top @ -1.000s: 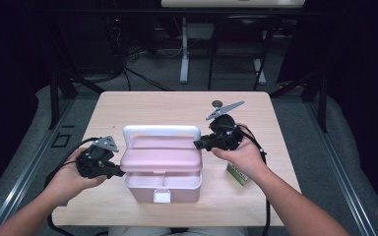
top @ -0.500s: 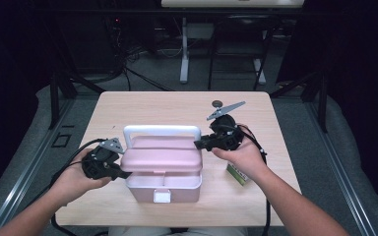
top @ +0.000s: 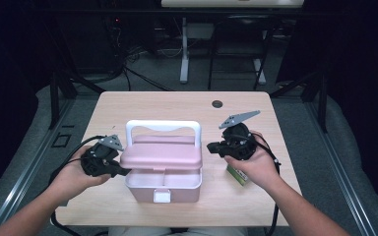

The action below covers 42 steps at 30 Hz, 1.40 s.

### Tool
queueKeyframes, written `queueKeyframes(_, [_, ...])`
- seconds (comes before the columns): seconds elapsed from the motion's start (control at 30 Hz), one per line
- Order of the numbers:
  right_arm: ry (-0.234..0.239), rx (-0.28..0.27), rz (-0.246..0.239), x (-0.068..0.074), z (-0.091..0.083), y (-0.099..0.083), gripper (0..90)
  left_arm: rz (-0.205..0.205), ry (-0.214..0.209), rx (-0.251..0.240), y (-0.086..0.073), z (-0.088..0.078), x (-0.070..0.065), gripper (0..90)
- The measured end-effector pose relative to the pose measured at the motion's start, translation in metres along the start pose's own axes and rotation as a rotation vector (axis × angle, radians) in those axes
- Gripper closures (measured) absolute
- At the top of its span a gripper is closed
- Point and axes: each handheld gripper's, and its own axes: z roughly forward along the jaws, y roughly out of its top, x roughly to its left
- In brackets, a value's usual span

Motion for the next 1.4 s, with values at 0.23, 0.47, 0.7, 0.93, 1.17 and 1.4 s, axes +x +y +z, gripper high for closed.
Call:
queueKeyframes(0.23, [0.021, 0.068, -0.051, 0.017, 0.010, -0.017, 90.0, -0.005, 0.018, -0.003, 0.011, -0.010, 0.005, 90.0])
queueKeyframes(0.47, [0.051, 0.096, -0.083, 0.031, 0.021, -0.022, 90.0, -0.019, 0.041, -0.033, 0.026, -0.023, 0.014, 90.0])
queueKeyframes(0.7, [0.072, 0.111, -0.091, 0.035, 0.030, -0.025, 90.0, -0.034, 0.058, -0.046, 0.042, -0.031, 0.025, 90.0])
queueKeyframes(0.93, [0.103, 0.124, -0.102, 0.041, 0.045, -0.026, 90.0, -0.049, 0.079, -0.054, 0.053, -0.034, 0.034, 90.0])
queueKeyframes(1.17, [0.113, 0.160, -0.130, 0.047, 0.060, -0.030, 90.0, -0.057, 0.089, -0.064, 0.059, -0.036, 0.040, 90.0])
queueKeyframes(1.4, [0.116, 0.196, -0.153, 0.048, 0.070, -0.033, 90.0, -0.068, 0.092, -0.067, 0.063, -0.037, 0.043, 90.0])
